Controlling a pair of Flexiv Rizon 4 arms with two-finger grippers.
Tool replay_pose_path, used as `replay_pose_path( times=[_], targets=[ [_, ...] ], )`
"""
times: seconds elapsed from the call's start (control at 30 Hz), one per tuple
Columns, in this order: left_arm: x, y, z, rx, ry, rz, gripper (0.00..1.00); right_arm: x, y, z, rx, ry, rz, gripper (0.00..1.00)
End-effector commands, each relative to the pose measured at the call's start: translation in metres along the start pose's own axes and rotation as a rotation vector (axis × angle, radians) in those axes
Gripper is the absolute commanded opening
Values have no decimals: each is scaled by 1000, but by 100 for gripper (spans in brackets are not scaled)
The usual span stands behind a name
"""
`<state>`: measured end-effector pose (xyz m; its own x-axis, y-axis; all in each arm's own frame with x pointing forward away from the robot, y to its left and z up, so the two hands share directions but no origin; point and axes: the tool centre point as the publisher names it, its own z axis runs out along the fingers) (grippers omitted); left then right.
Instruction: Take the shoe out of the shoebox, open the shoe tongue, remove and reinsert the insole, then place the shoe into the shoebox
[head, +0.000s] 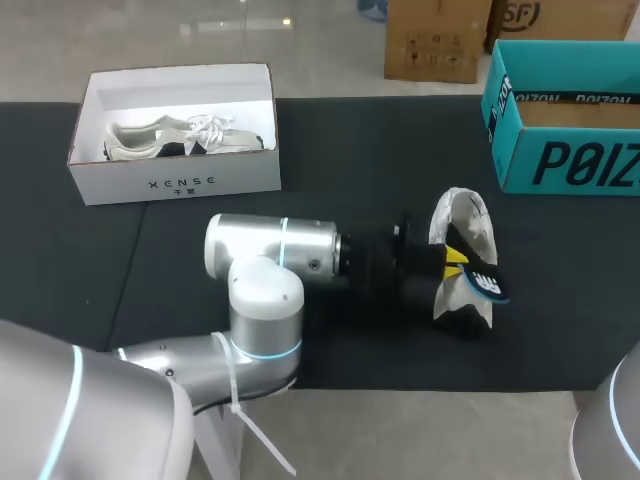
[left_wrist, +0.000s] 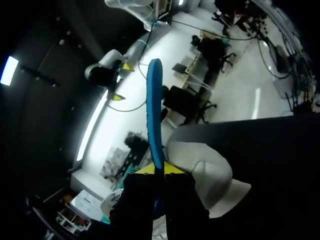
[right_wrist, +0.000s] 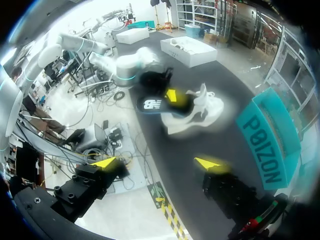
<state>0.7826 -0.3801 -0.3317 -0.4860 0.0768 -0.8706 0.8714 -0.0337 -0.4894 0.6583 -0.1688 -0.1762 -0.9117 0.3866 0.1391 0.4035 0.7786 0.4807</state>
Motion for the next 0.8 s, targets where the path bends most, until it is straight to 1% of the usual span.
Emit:
replay_pose_path(
  times=[0.03,0.17,0.3,0.43,0.57,0.6,0.63,0.67,0.7,0.8],
  targets=[
    [-8,11,-6,12,49,3,0,0,0,1,3,-1,0,100],
    [-11,19,-3,24,56,11,0,0,0,1,3,-1,0,100],
    [-4,27,3,39,69,2,0,0,0,1,3,-1,0,100],
    [0,36,5,32,98,-1,0,0,0,1,3,-1,0,100],
    [1,39,5,27,124,0,0,0,0,1,3,-1,0,100],
    [0,39,5,25,127,2,9,0,0,1,3,-1,0,100],
    [-2,38,5,19,131,2,35,0,0,1,3,-1,0,100],
    [-4,36,5,15,137,5,80,0,0,1,3,-1,0,100],
    [-6,35,4,14,136,5,100,0,0,1,3,-1,0,100],
    [-12,28,2,8,134,10,100,0,0,1,3,-1,0,100]
  ],
)
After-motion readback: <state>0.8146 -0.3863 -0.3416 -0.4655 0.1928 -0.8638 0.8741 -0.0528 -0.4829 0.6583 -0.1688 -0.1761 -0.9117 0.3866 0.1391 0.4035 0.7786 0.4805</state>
